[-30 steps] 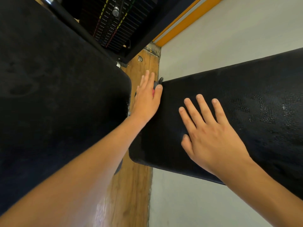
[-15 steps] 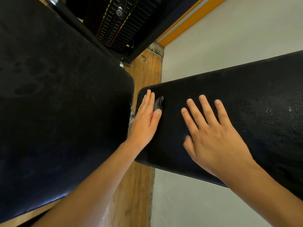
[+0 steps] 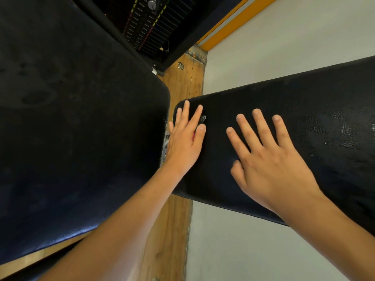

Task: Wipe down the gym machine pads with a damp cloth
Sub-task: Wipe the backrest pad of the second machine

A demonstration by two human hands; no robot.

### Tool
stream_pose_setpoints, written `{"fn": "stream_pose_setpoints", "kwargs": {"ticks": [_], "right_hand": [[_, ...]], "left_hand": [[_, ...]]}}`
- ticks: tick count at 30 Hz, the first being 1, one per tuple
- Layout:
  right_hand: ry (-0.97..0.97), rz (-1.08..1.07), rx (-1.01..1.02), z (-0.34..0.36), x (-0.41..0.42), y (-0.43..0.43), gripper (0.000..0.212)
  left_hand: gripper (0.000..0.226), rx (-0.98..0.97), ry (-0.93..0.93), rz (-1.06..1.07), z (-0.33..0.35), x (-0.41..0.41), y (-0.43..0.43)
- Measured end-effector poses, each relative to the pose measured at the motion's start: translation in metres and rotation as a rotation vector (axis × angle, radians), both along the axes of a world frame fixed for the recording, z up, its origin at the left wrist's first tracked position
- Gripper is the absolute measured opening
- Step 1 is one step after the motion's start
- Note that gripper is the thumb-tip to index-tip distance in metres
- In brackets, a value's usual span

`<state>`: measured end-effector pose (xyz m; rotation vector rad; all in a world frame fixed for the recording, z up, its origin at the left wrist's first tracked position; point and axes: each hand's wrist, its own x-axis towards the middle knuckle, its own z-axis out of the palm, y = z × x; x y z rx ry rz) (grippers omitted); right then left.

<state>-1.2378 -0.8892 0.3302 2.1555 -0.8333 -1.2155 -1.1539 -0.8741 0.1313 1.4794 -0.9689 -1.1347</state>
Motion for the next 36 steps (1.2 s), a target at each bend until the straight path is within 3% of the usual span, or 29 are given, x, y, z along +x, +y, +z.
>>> {"fn": "stream_pose_setpoints", "kwargs": {"ticks": [8,16,28,36], "right_hand": [[-0.006,0.012,0.002,-0.001,-0.001,0.001,0.072],[0.000,0.012,0.000,0.001,-0.001,0.001,0.075],[0.019,0.013,-0.010,-0.002,-0.001,0.003,0.077],[0.000,0.020,-0.005,-0.003,-0.003,0.002,0.077]], "left_hand": [[0.052,0.026,0.097,0.061,-0.003,-0.016,0.025],[0.051,0.079,0.173,0.079,-0.001,-0.056,0.102],[0.050,0.040,0.123,0.079,-0.010,-0.022,0.039],[0.049,0.049,0.162,0.110,-0.009,-0.057,0.103]]}}
